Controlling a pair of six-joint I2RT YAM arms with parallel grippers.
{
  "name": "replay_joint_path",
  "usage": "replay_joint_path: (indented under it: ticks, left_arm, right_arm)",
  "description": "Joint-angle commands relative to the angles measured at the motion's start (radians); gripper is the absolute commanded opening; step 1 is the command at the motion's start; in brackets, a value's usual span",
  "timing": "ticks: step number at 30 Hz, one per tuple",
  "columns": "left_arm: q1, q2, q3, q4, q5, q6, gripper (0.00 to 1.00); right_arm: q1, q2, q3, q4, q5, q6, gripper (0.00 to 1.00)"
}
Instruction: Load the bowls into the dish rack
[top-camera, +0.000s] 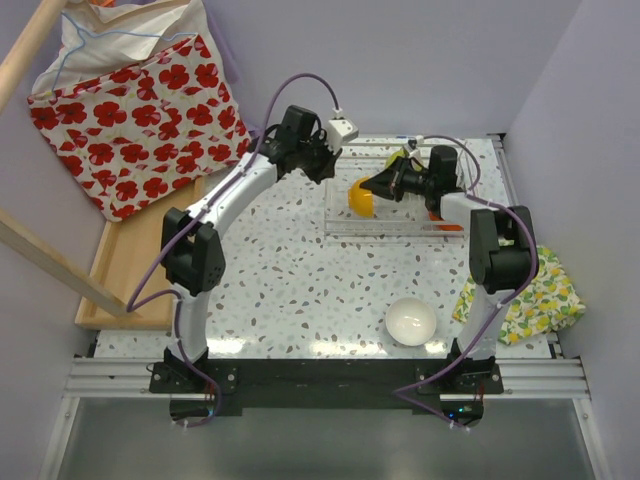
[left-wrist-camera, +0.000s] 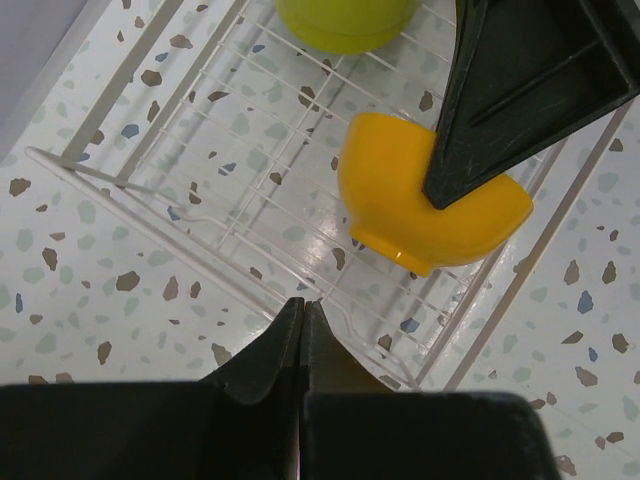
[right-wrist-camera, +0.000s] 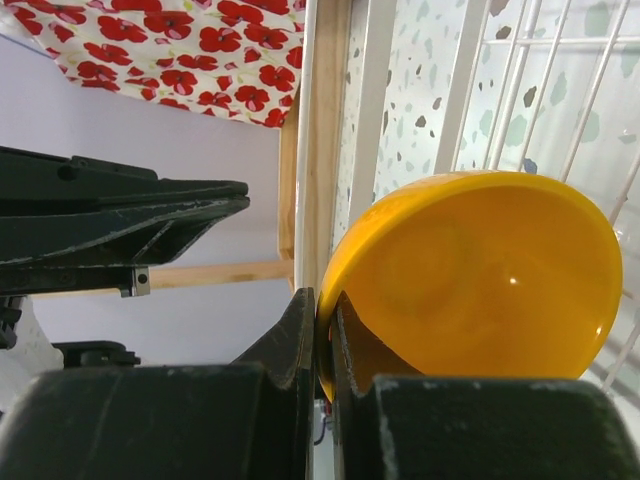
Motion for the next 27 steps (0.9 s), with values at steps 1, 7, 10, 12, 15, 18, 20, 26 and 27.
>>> replay_joint_path:
  ticks: [1, 7, 10, 12, 15, 18, 20, 26, 27]
  left_arm:
    - [-0.011, 0.01, 0.057, 0.045, -0.005, -0.015, 0.01]
    - [-0.021, 0.011, 0.055, 0.045, -0.008, -0.014, 0.0]
    - [-0.025, 0.005, 0.051, 0.045, -0.01, -0.014, 0.0]
    - [-0.028, 0.0, 0.048, 0.045, -0.014, -0.006, 0.0]
    - [-0.031, -0.007, 0.043, 0.045, -0.016, -0.001, 0.0]
    - [-0.034, -0.009, 0.04, 0.045, -0.018, 0.005, 0.0]
    - [-0.036, -0.006, 0.037, 0.047, -0.021, 0.006, 0.0]
    - [-0.037, -0.001, 0.029, 0.053, -0.021, 0.002, 0.0]
    - [-0.037, 0.0, 0.031, 0.054, -0.018, 0.0, 0.0]
  right_arm:
    - [-0.005, -0.004, 0.01, -0.002, -0.062, -0.014, 0.0]
    - [-0.023, -0.005, 0.031, -0.115, -0.045, -0.103, 0.06]
    - [-0.038, 0.013, 0.05, -0.201, -0.039, -0.173, 0.15]
    - [-0.055, 0.018, 0.064, -0.241, -0.033, -0.209, 0.18]
    - [-0.077, 0.01, 0.111, -0.366, -0.001, -0.316, 0.23]
    - [-0.095, -0.013, 0.143, -0.462, 0.022, -0.416, 0.25]
    - [-0.126, -0.033, 0.172, -0.564, 0.044, -0.509, 0.27]
    - [-0.193, -0.086, 0.166, -0.653, 0.019, -0.609, 0.33]
    - [-0.199, -0.094, 0.176, -0.687, 0.025, -0.638, 0.33]
